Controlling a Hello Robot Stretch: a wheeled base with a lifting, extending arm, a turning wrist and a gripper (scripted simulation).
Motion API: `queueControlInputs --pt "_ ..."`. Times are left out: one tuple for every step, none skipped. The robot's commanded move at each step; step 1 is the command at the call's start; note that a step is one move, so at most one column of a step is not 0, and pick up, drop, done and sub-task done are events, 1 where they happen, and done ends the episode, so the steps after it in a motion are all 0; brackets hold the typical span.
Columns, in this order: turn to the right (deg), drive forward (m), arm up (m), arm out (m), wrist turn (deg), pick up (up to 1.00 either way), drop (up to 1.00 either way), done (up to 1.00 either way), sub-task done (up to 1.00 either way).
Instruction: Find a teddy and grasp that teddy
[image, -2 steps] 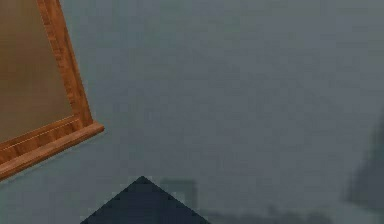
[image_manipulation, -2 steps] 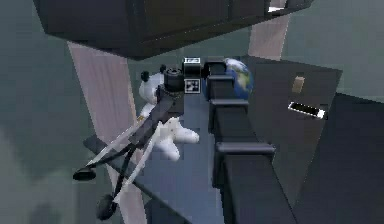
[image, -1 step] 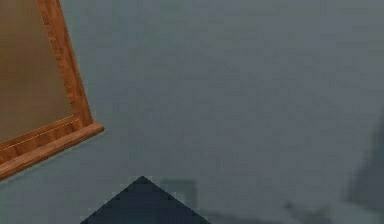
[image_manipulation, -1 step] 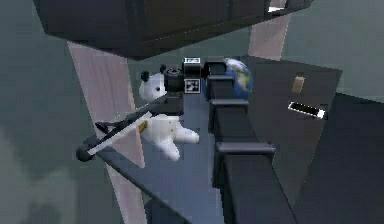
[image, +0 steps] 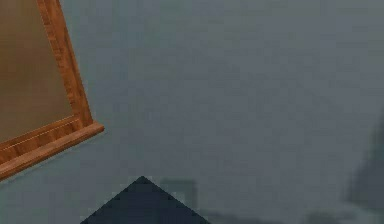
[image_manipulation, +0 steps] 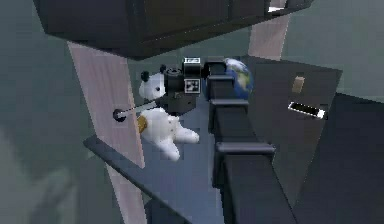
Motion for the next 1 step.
queueControlInputs --pt "0.0 0.0 0.0 0.0 33.0 0.0 0.0 0.0 0.0"
